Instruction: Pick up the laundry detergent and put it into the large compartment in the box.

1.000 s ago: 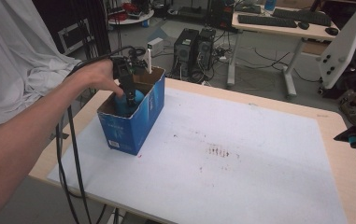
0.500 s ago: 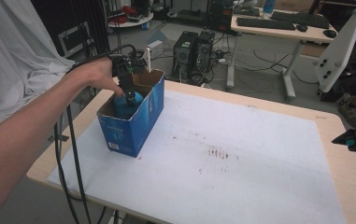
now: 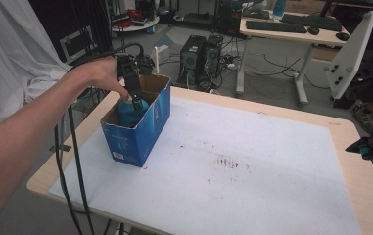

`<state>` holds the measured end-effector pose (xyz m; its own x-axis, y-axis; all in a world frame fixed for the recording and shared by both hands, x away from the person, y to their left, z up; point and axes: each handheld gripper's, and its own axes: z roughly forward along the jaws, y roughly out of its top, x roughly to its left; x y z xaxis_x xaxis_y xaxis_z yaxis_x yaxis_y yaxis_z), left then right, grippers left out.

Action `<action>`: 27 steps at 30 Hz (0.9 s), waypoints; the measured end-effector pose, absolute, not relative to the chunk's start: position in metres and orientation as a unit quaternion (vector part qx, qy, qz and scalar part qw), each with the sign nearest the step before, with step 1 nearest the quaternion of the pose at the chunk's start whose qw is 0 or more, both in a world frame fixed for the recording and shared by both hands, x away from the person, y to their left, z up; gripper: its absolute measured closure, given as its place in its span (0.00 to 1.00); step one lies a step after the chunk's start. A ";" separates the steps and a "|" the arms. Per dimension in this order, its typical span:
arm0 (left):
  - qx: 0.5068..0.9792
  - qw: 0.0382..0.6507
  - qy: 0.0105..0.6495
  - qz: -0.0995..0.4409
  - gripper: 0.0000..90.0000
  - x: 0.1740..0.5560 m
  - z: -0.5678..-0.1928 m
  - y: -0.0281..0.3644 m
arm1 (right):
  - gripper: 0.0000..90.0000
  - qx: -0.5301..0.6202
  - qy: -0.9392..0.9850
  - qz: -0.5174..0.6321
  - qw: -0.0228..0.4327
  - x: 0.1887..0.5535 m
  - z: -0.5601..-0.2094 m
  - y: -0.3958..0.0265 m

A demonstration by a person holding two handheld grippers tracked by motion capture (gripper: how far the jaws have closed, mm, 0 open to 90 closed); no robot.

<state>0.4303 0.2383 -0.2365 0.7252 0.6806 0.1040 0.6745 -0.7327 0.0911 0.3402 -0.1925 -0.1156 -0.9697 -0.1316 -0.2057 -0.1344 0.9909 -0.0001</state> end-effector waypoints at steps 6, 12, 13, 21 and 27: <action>0.937 0.027 0.343 0.066 0.23 0.430 -0.222 0.227 | 0.13 -0.064 0.992 0.005 0.105 0.339 -0.115 -0.193; 0.948 0.034 0.308 0.075 0.23 0.429 -0.206 0.200 | 0.13 -0.063 0.992 0.005 0.106 0.340 -0.116 -0.193; 0.949 0.035 0.303 0.077 0.23 0.428 -0.204 0.196 | 0.13 -0.063 0.992 0.004 0.106 0.340 -0.116 -0.193; 0.969 0.039 0.229 0.083 0.23 0.418 -0.189 0.150 | 0.13 -0.062 0.992 0.004 0.109 0.341 -0.115 -0.195; 0.978 0.040 0.185 0.092 0.19 0.413 -0.185 0.124 | 0.13 -0.056 0.992 0.008 0.110 0.342 -0.114 -0.195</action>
<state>0.4133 0.1245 -0.1852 0.9148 0.3689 0.1648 0.3540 -0.9284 0.1129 0.3416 -0.1949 -0.1139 -0.9695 -0.1099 -0.2191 -0.1135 0.9935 0.0036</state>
